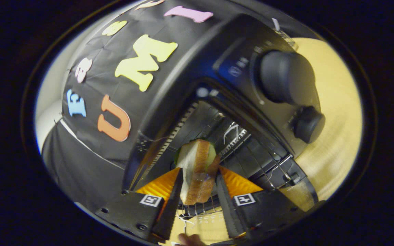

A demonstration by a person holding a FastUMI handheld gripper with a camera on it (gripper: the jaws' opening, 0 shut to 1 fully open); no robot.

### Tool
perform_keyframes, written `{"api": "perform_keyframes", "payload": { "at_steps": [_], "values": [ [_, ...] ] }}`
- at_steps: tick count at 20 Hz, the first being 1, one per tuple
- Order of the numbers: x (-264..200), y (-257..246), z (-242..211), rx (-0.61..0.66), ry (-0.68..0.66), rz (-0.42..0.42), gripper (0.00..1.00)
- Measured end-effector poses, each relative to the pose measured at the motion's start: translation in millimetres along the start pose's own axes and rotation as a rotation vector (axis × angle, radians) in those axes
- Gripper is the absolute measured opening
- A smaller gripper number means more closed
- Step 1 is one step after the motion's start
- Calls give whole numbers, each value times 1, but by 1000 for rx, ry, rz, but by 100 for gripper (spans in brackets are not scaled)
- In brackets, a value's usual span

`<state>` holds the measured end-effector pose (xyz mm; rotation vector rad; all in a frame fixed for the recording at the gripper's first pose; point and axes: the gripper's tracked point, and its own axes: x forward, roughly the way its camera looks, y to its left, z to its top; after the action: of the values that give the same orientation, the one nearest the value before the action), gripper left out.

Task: Open the toaster oven, put the food inside, and close the toaster oven door.

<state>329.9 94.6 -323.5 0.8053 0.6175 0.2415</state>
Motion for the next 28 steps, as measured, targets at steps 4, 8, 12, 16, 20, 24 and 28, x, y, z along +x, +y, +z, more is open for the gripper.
{"api": "perform_keyframes", "payload": {
  "at_steps": [4, 8, 12, 16, 20, 24, 28],
  "values": [
    [-4, -12, 0, -163, 13, -123, 88],
    [-18, -17, 8, -371, -25, -201, 100],
    [-46, -8, -2, -353, -12, -174, 100],
    [-81, -21, -28, -468, 2, -239, 100],
    [-117, -39, -59, -646, 12, -324, 100],
    [-139, -46, -100, -687, 38, -311, 100],
    [-157, -47, -139, -673, 58, -296, 100]
  ]
}}
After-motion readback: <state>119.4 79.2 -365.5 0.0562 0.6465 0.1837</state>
